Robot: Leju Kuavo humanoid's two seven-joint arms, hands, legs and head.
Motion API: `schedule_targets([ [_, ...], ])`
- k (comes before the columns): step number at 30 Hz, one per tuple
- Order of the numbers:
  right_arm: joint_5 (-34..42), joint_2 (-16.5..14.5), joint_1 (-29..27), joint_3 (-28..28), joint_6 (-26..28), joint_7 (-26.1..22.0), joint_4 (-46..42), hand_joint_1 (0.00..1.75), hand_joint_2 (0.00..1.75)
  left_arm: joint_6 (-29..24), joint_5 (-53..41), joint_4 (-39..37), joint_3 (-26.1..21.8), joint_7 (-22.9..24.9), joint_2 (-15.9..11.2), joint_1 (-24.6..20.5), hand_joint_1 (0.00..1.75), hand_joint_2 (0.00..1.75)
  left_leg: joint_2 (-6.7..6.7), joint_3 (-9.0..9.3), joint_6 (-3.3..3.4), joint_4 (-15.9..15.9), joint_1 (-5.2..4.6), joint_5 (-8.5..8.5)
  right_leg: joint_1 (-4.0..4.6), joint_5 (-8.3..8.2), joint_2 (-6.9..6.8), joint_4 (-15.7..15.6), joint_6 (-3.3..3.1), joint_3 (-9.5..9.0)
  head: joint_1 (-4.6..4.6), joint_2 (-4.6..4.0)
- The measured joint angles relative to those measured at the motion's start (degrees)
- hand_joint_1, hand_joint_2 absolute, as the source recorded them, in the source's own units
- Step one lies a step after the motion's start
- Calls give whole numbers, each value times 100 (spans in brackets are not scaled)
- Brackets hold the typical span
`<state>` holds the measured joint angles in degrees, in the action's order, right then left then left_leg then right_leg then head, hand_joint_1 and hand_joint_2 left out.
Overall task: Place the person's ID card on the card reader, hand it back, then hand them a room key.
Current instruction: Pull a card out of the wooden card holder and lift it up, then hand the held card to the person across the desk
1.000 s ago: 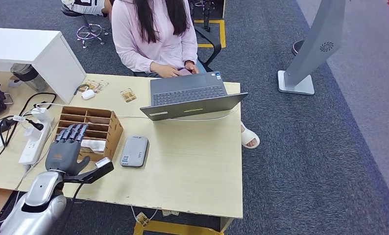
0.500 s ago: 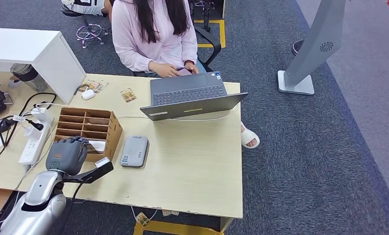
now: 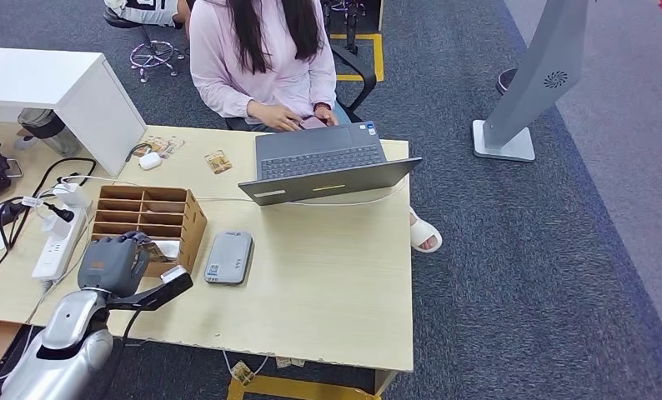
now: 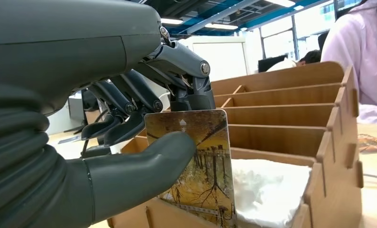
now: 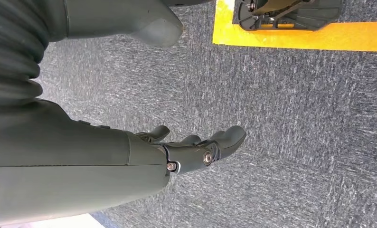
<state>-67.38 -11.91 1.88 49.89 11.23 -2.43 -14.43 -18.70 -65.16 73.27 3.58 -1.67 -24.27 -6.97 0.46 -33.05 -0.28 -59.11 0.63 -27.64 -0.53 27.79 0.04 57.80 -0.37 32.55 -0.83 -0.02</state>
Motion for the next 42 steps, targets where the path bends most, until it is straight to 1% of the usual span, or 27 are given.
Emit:
schedule_targets([
  [6, 30, 0, -3, 56, 0, -8, -5, 0, 175, -151, -65, 648, 1, -95, 68, 299, 175, 175, 1, -1, 1, 0, -1, -1, 0, 0, 0, -1, 0, 0, 0, 0],
  [11, 74, 0, -13, 143, -3, -22, -24, 0, 175, -442, -259, 1483, 44, -235, 150, 729, 175, 175, 2, 0, 3, 0, -1, -4, -1, 1, 2, -3, 1, 2, 0, 0],
  [15, 76, 0, -21, 205, -9, -51, -48, 0, 175, -731, -409, 2080, 186, -287, 210, 1000, 175, 175, 1, 0, 3, 0, -1, -4, -1, 1, 1, -3, 1, 2, -1, 0],
  [18, 58, 0, -23, 242, -8, -59, -58, 0, 175, -961, -458, 2428, 314, -306, 251, 1059, 175, 175, -1, 1, 3, 0, -1, -3, 0, 1, -4, -3, 1, 2, -1, 0],
  [20, 12, 0, -21, 249, -4, -60, -61, 0, 175, -1026, -459, 2532, 370, -287, 281, 959, 175, 175, -5, 1, 3, -1, 0, -1, 0, 0, -9, -3, 0, 1, -1, 0],
  [24, -114, 0, 5, 250, 7, -67, -62, 0, 175, -1040, -400, 2493, 433, -190, 364, 413, 175, 175, -14, 2, 0, -1, 0, 9, 0, -7, -19, -2, -1, -1, -1, 0],
  [27, -231, 0, 45, 248, 21, -67, -52, 0, 175, -1026, -359, 2132, 445, -106, 460, -244, 175, 175, -21, -1, 0, -2, 1, 23, 0, -17, -25, -2, 2, 0, -1, 0],
  [32, -391, 0, 155, 208, 50, -26, -4, 0, 175, -1121, -606, 1050, 446, 60, 602, -1466, 175, 175, -21, -3, -3, -2, 1, 35, 1, -33, -25, -1, -1, 3, 1, 0],
  [37, -505, 0, 252, 108, 48, 52, 50, 0, 175, -1309, -1027, -260, 446, 370, 678, -2569, 175, 175, -16, -4, 1, -2, 0, 40, 1, -40, -20, 0, 2, 4, -1, 0],
  [39, -531, 0, 282, 67, 39, 75, 69, 0, 175, -1414, -1174, -792, 446, 459, 689, -2946, 175, 175, -15, -4, 1, -3, 0, 40, 1, -40, -18, 0, 2, 5, -1, 0],
  [42, -553, 0, 311, 4, 11, 101, 92, 0, 175, -1504, -1300, -1511, 446, 560, 696, -3389, 175, 175, -13, -5, 1, -3, 0, 40, 1, -40, -16, 0, 2, 5, -1, 0],
])
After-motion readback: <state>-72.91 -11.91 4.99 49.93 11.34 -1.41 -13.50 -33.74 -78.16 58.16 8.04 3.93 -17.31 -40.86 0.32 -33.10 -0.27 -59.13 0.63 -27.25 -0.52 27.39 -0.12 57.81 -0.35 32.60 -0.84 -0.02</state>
